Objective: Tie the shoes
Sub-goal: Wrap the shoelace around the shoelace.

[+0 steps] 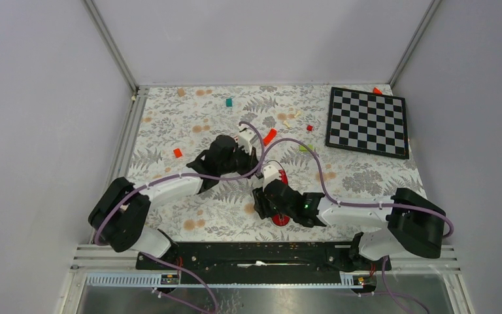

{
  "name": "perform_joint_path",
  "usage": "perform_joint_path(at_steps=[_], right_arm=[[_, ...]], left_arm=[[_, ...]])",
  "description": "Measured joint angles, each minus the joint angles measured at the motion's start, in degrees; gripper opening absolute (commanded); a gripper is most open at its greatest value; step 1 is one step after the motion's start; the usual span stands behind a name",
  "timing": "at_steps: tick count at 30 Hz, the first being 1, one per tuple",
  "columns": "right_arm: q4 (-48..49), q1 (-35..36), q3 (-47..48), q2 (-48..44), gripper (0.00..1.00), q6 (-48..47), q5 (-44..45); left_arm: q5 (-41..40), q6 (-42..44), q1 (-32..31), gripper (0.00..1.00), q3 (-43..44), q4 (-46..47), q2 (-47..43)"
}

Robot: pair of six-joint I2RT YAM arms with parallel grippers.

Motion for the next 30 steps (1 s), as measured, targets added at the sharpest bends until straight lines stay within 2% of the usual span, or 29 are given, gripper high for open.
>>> perform_joint_path(at_steps=[6, 12, 23, 30], right_arm=[[4.0, 0.3, -2.1, 2.4, 0.51, 0.1, 2.5], [5.1, 0.5, -2.1, 3.8, 0.51, -0.1, 3.9], [2.4, 2.7, 2.8, 10.3, 0.5, -1.7, 6.6], [-0.4, 5.4, 4.3, 13.2, 0.38, -0.9, 9.7]], left_arm=[[10.3, -3.3, 4.4, 0.0, 2.4, -0.7, 6.1], [16.1, -6.1, 6.0, 0.0, 4.5, -4.5, 9.4], [18.1, -8.3, 7.1, 0.0, 9.3, -8.4, 11.0], [18.1, -8.6, 7.8, 0.0, 10.8, -10.2, 11.9]])
